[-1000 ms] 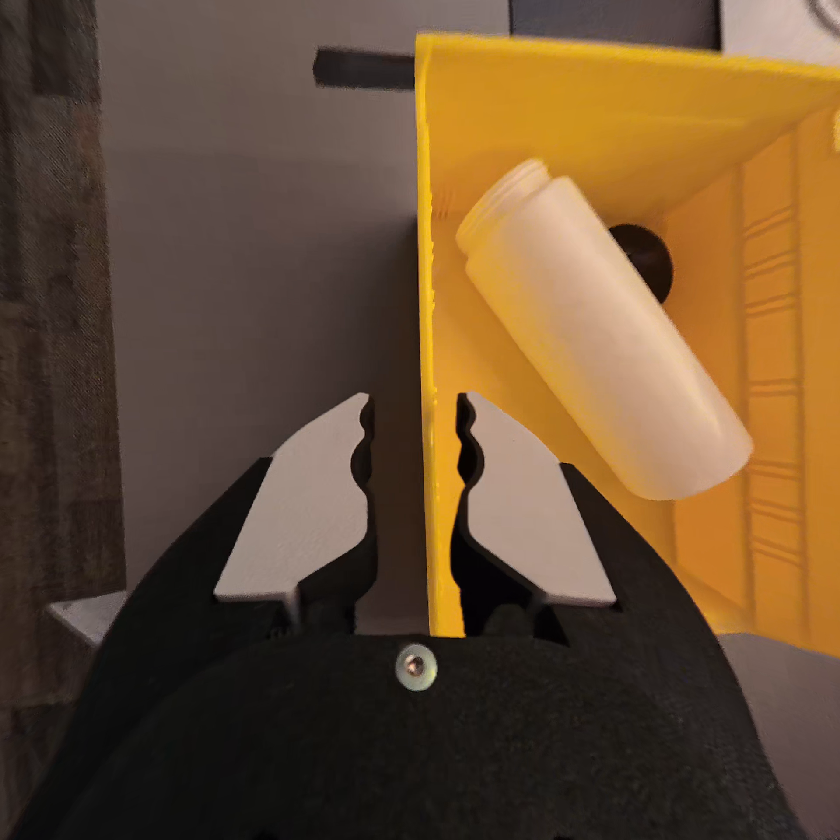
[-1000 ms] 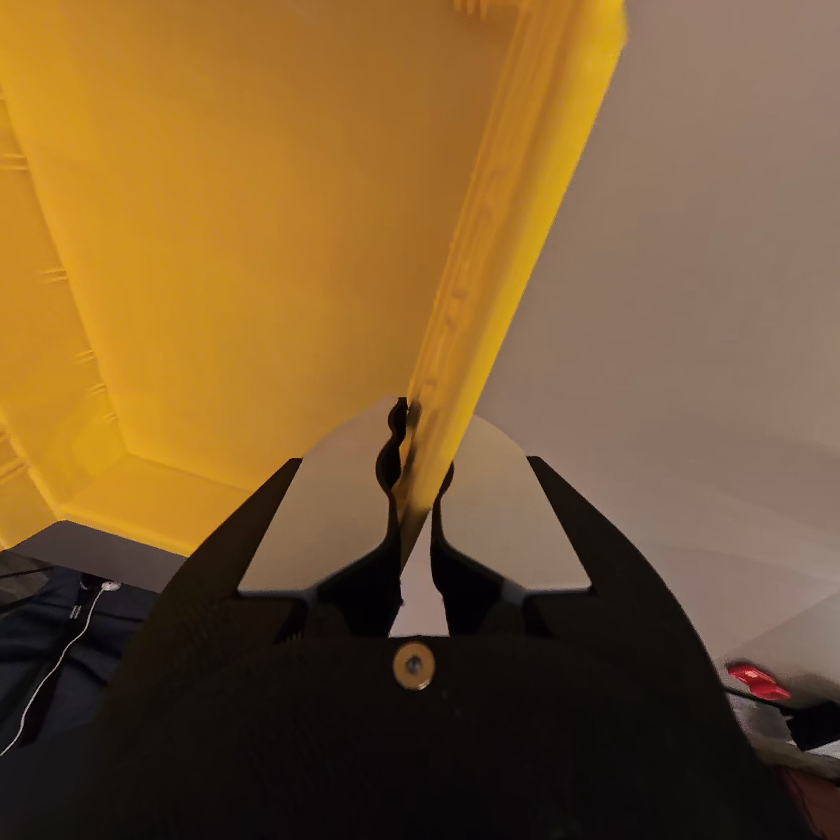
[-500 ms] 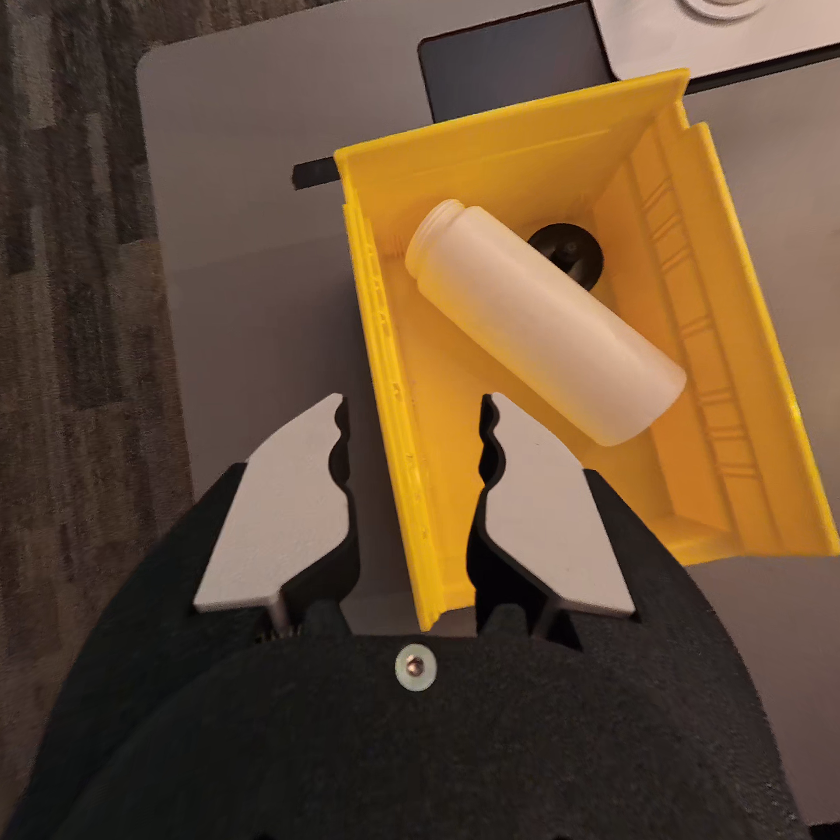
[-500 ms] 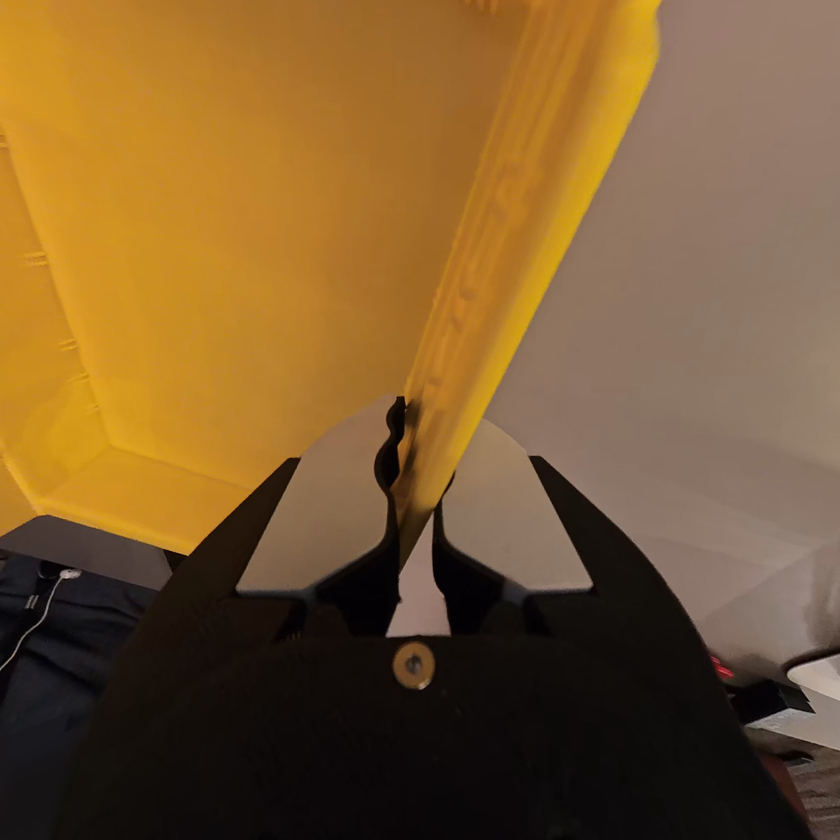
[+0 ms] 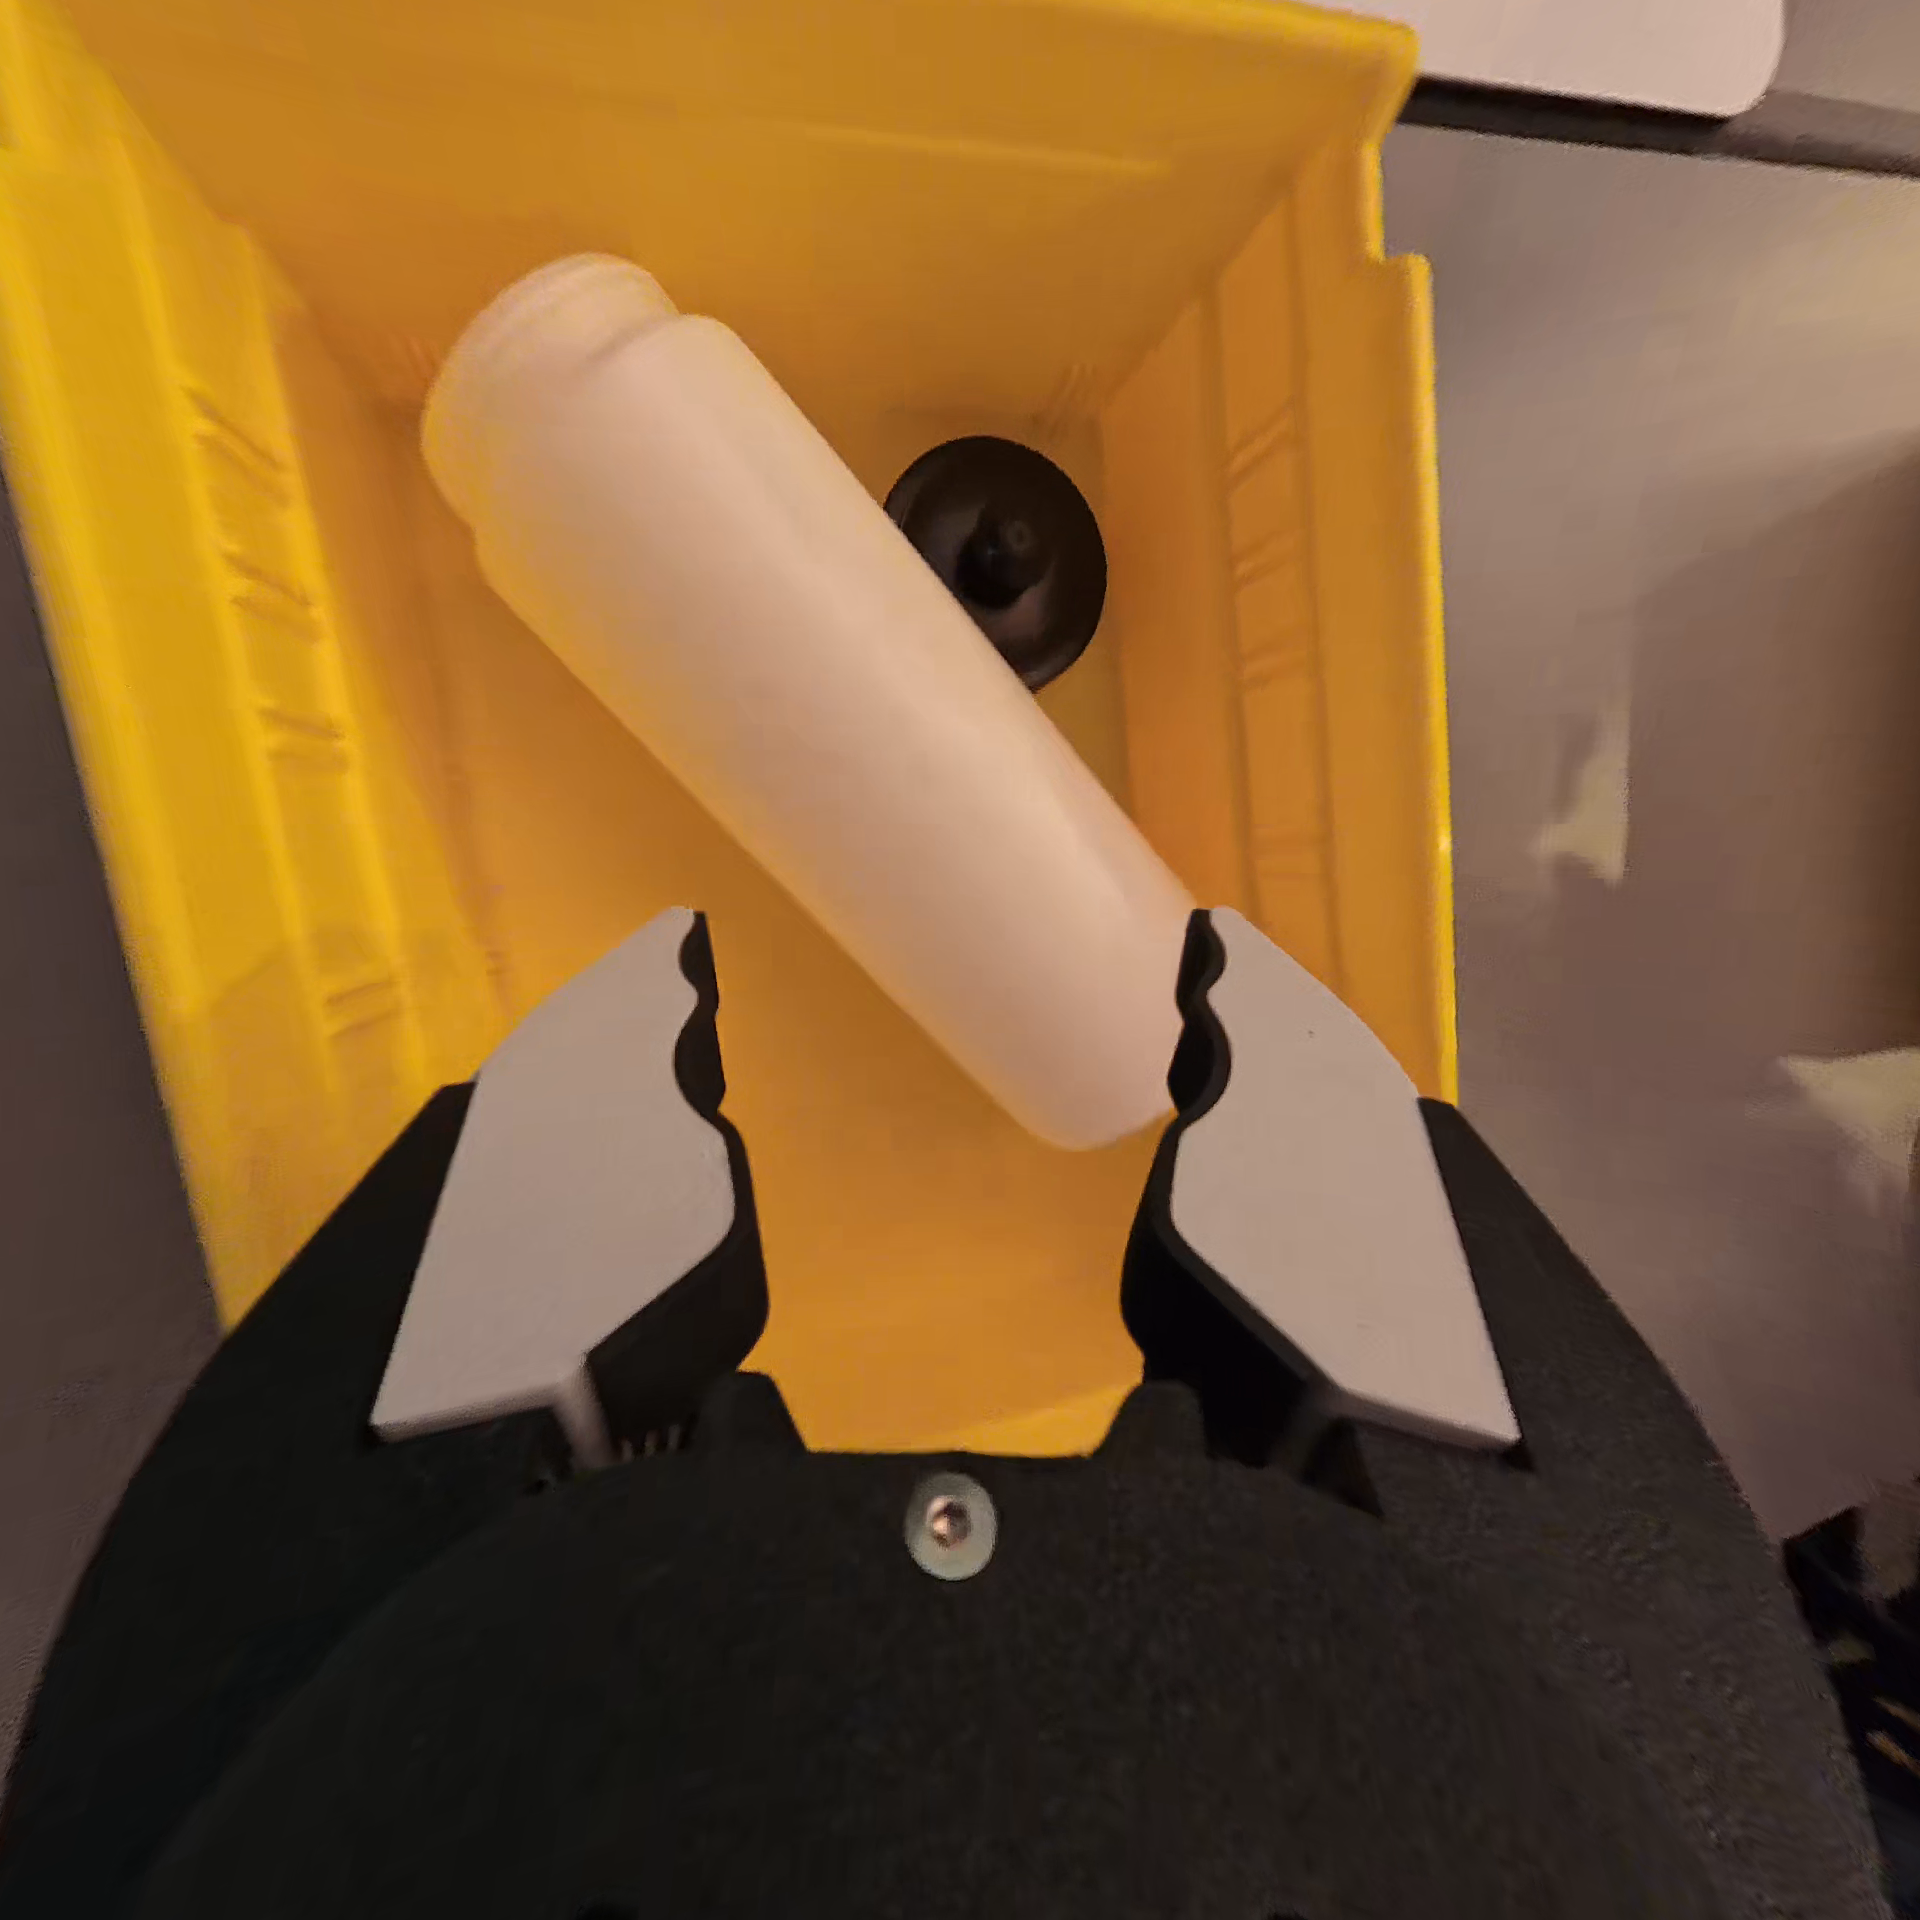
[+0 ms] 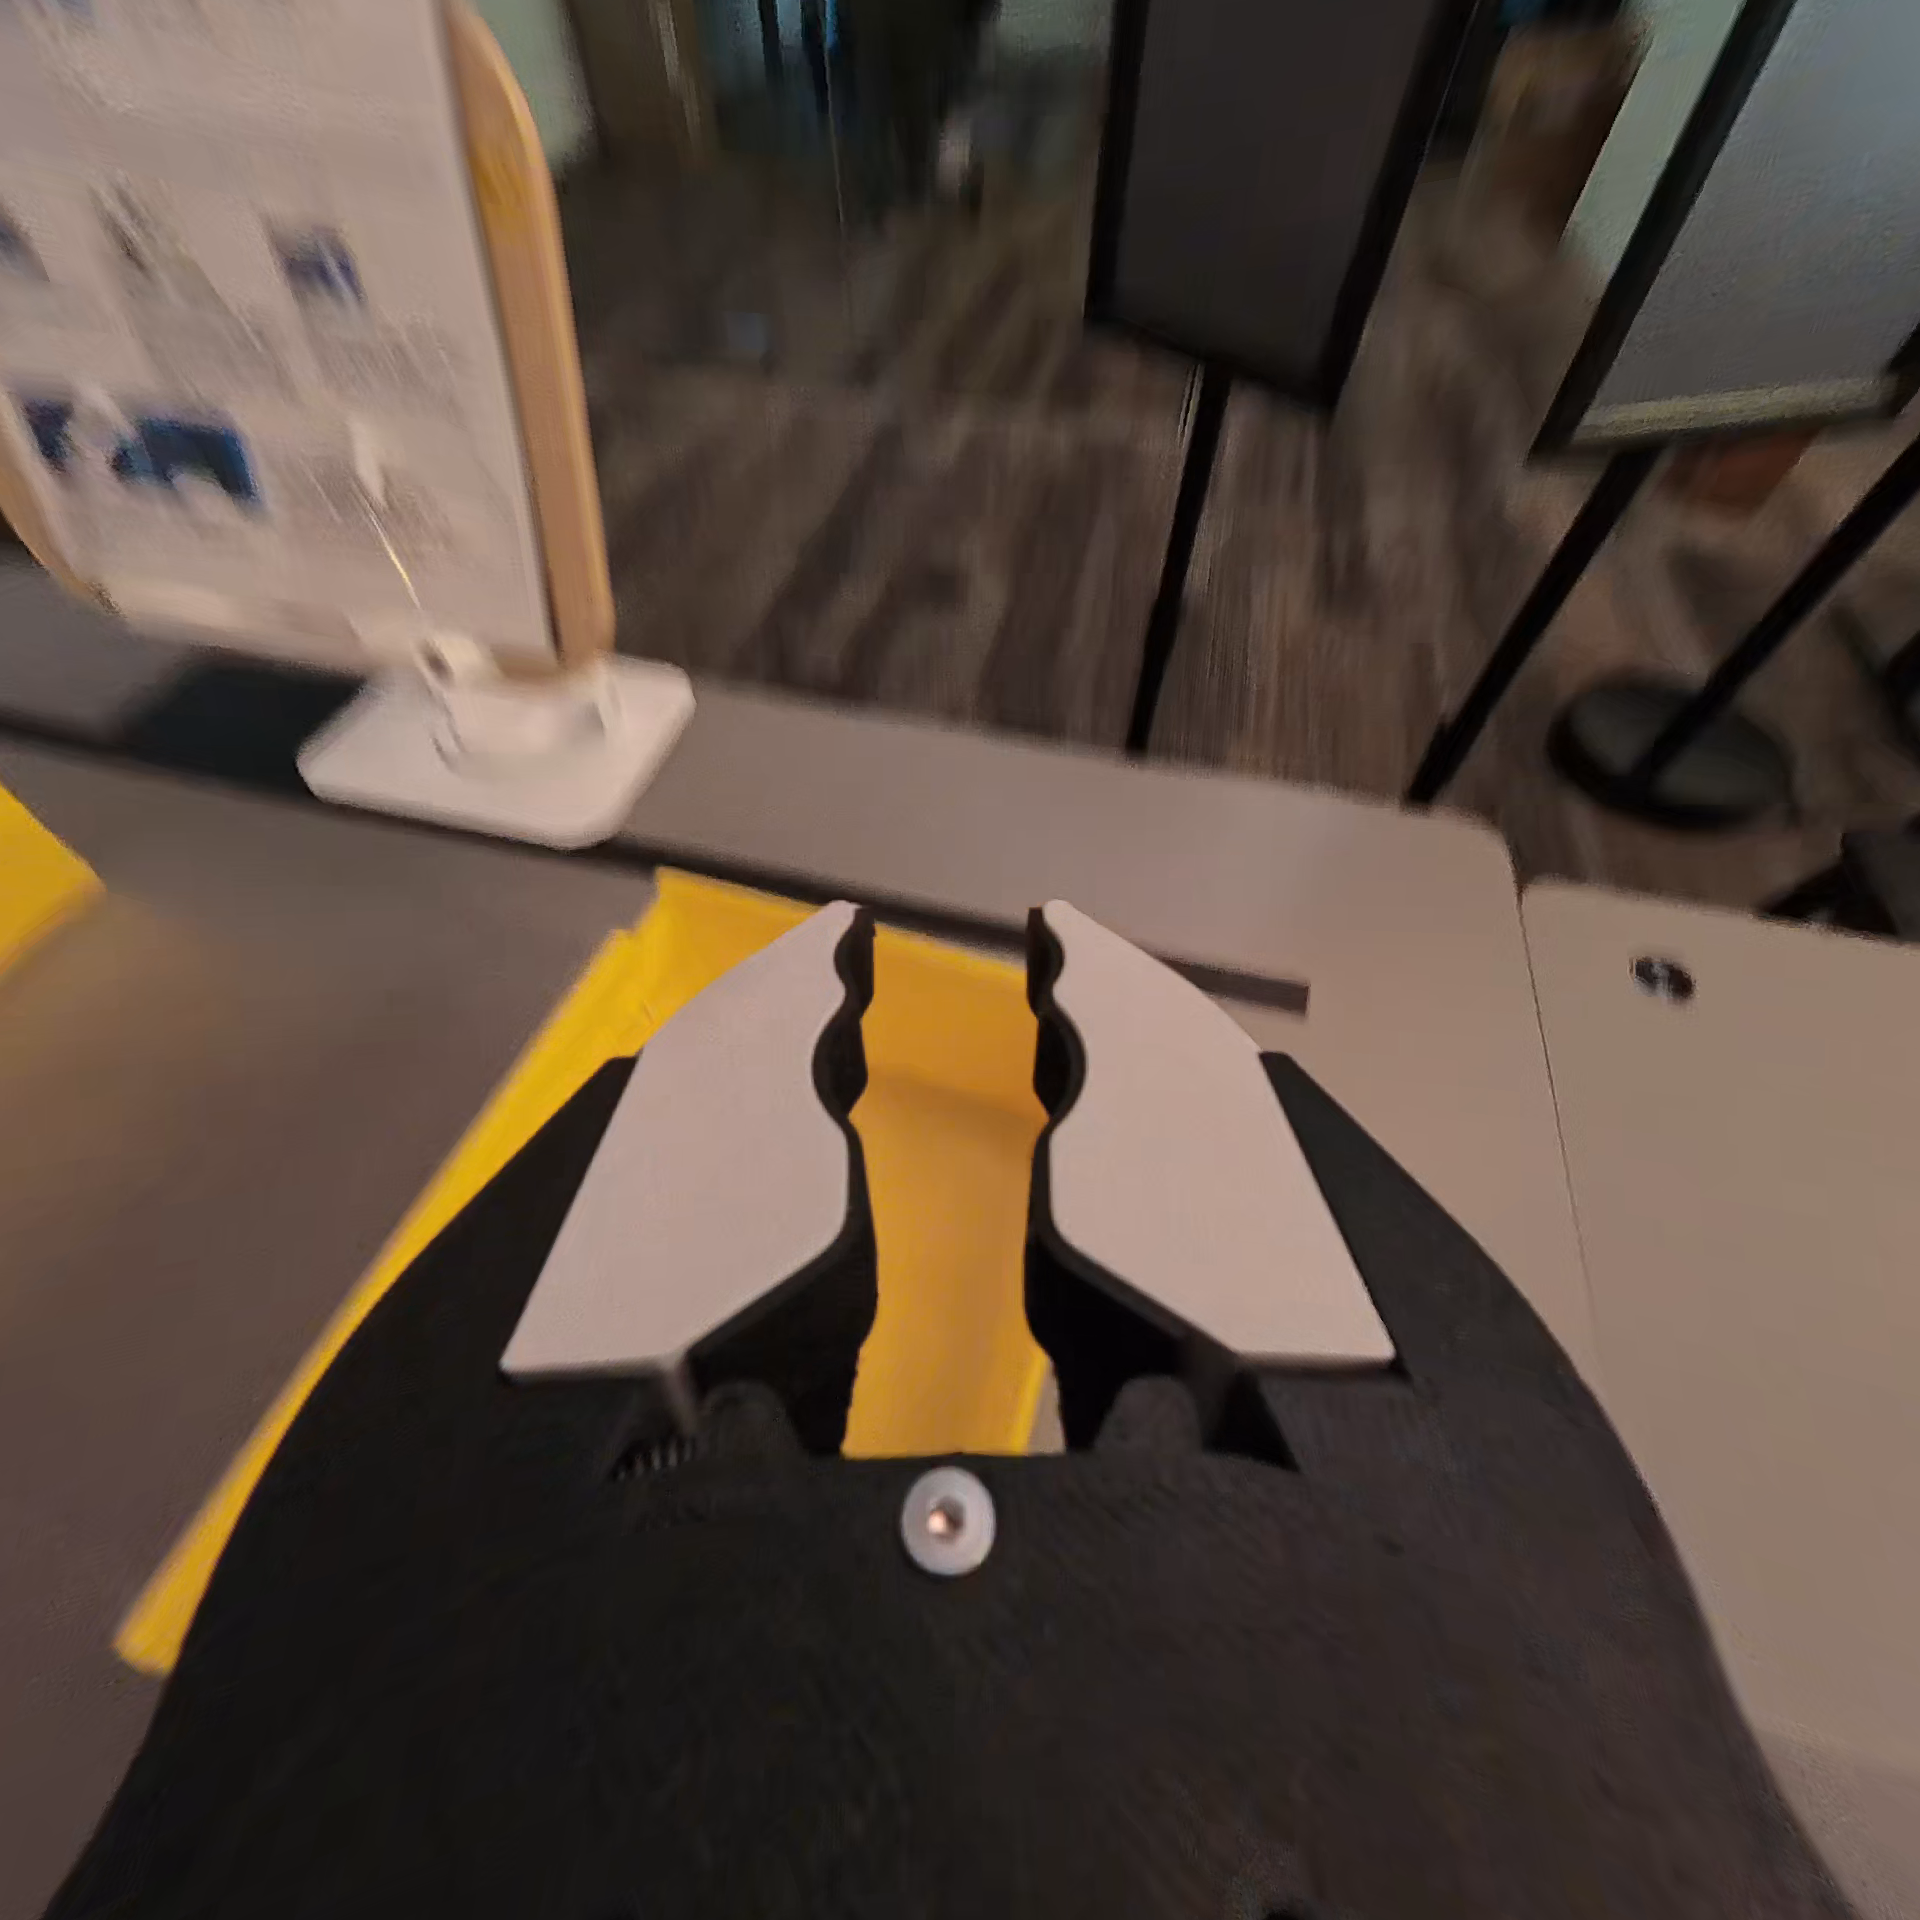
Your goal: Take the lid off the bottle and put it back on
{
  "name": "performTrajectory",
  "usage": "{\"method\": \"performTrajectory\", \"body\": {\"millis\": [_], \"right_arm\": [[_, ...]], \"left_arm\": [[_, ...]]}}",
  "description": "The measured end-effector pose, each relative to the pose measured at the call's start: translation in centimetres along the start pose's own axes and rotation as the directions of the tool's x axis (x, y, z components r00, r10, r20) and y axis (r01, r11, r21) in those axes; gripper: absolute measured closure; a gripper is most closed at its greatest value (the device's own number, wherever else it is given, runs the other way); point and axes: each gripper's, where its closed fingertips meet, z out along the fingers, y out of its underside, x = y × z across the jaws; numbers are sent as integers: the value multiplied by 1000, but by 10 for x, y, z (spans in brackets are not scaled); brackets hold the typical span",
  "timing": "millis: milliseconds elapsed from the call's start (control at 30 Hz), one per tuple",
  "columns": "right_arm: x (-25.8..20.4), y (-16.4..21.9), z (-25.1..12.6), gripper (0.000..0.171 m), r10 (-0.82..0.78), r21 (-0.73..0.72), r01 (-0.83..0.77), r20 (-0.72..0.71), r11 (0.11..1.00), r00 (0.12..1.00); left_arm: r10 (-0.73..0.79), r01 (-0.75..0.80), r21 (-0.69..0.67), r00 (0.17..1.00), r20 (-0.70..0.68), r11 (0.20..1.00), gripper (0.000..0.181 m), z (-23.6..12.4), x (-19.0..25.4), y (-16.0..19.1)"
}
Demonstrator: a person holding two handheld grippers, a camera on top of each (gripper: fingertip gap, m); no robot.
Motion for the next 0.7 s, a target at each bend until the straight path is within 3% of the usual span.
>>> {"method": "performTrajectory", "body": {"millis": [100,167,300,500,700], "right_arm": [[-27,-33,-25,140,28,204,-33,28,978,999],[-44,-40,-29,140,3,247,-17,61,969,998],[-61,-31,-19,140,-37,217,10,120,976,992],[-71,-2,8,140,-48,63,34,246,997,968],[-83,8,22,140,-73,12,72,279,997,957]], "left_arm": [[-115,119,-94,992,41,989,95,24,-5,-3],[-160,172,-130,983,95,977,89,35,-13,-5],[-228,245,-149,966,125,958,90,48,-17,-16],[-160,239,-251,942,296,938,87,64,-31,-11],[-200,282,-271,935,294,920,88,63,-32,-8]]}}
